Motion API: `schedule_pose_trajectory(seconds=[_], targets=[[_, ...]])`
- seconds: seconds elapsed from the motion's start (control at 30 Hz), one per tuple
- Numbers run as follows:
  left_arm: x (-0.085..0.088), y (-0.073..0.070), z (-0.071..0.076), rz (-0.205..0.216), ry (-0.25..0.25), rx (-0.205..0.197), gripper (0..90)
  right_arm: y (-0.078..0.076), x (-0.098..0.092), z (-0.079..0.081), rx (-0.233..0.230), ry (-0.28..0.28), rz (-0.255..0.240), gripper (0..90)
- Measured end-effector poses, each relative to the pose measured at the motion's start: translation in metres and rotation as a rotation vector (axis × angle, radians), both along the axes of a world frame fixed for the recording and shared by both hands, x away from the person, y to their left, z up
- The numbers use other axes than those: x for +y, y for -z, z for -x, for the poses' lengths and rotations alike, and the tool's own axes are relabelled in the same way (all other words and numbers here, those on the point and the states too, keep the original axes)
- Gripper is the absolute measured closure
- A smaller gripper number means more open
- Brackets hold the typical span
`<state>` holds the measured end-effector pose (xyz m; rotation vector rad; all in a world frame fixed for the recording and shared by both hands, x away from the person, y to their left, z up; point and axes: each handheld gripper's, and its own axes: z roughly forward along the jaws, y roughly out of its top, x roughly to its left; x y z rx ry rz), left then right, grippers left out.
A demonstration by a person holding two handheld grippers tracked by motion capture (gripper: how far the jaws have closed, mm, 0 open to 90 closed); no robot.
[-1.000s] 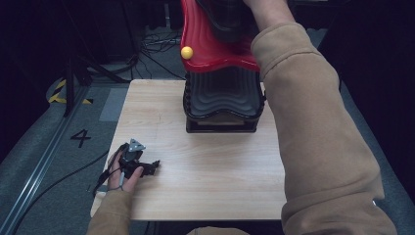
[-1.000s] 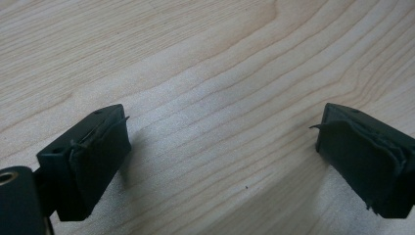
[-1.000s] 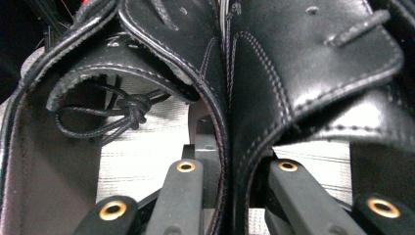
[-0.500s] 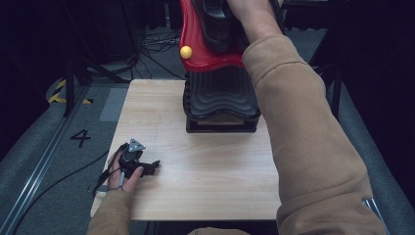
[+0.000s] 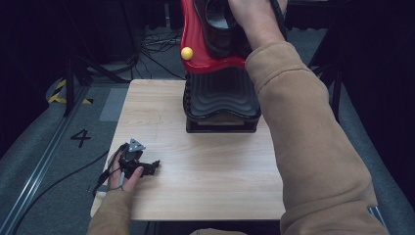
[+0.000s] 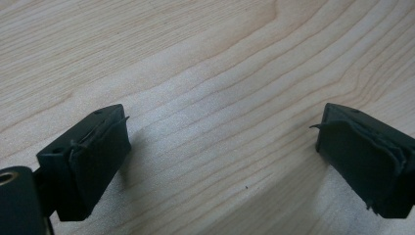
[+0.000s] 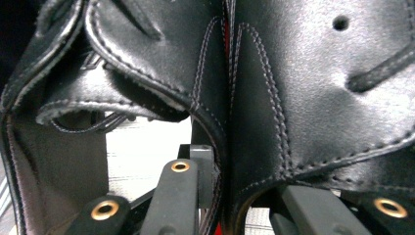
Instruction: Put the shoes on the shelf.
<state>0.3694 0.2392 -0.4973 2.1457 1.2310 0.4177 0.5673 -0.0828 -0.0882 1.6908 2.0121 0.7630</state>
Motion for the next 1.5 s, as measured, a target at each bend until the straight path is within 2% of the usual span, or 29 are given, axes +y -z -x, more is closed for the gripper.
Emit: schedule_pose_trajectory(seconds=[0.07,0.17,0.27,0.57,0.6,0.73,0.83,1.03,1.07,1.1,1.13,1.2,1.27,1.5], targets=[[0.0,0.001,0.0,0.002,-0.004,-0.009,6.0,0.0,0.0,0.003,0.014,0.004,-0.013,78.1],[0.0,0.0,0.0,0.002,-0.002,-0.005,6.0,0.0,0.001,0.006,0.007,-0.002,-0.006,74.4],[0.0,0.0,0.0,0.001,-0.002,-0.004,6.1,0.0,-0.002,0.005,0.011,-0.014,-0.039,69.4],[0.0,0.0,0.0,0.0,0.0,0.0,6.0,-0.008,-0.006,0.011,0.035,-0.025,-0.049,62.4],[0.0,0.0,0.0,0.0,0.0,0.0,6.0,-0.013,-0.009,0.015,0.032,-0.039,-0.066,58.2],[0.0,0.0,0.0,-0.003,-0.002,-0.004,5.8,-0.021,-0.014,0.02,0.03,-0.053,-0.079,56.9],[-0.001,0.0,-0.001,-0.003,0.0,0.002,5.0,-0.034,-0.024,0.032,0.009,-0.075,-0.076,54.6],[-0.001,0.0,-0.001,-0.002,0.0,0.002,5.0,-0.049,-0.037,0.05,-0.024,-0.119,-0.066,51.6],[-0.001,0.0,-0.001,-0.002,-0.001,0.002,5.0,-0.055,-0.049,0.058,-0.024,-0.143,-0.078,51.0],[-0.001,0.0,-0.001,-0.002,-0.001,0.002,5.0,-0.055,-0.049,0.058,-0.024,-0.143,-0.078,51.0],[-0.001,0.0,-0.001,-0.002,-0.001,0.002,5.0,-0.059,-0.061,0.066,-0.02,-0.156,-0.076,49.9],[-0.001,0.0,-0.001,-0.003,0.0,0.002,5.0,-0.061,-0.066,0.069,-0.018,-0.164,-0.077,49.7],[-0.001,0.0,-0.001,-0.002,0.0,0.002,5.0,-0.063,-0.081,0.079,-0.025,-0.18,-0.085,48.7],[-0.001,0.0,-0.001,-0.002,0.0,0.002,4.9,-0.059,-0.127,0.105,-0.032,-0.24,-0.06,45.3]])
